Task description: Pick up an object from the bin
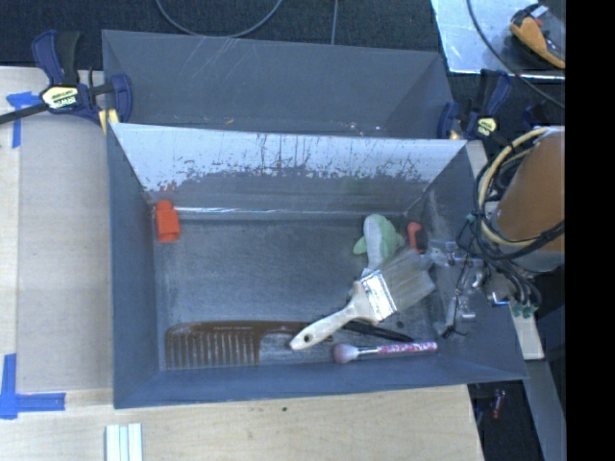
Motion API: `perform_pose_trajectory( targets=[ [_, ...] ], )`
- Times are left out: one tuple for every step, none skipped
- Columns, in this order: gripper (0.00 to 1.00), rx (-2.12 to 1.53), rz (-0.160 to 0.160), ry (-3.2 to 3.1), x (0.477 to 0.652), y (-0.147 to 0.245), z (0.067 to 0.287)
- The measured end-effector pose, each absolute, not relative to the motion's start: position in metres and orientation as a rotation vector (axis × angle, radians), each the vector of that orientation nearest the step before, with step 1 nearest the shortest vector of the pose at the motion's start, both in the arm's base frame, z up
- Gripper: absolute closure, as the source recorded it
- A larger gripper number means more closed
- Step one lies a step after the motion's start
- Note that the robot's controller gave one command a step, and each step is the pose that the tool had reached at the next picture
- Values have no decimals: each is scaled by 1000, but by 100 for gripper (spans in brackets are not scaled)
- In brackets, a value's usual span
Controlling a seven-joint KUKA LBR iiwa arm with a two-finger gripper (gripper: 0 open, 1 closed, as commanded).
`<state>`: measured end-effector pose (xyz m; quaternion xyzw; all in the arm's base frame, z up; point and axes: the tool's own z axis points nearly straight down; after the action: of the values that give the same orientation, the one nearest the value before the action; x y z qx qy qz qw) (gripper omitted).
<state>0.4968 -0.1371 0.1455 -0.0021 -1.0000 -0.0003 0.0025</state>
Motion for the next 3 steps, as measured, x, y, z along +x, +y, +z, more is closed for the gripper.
perform_pose_trajectory(
  targets=[
    [0,1,2,-3145,499,-136,150],
    [0,379,1,-3120,526,-131,100],
    [0,106,1,-3145,525,-102,113]
  ],
)
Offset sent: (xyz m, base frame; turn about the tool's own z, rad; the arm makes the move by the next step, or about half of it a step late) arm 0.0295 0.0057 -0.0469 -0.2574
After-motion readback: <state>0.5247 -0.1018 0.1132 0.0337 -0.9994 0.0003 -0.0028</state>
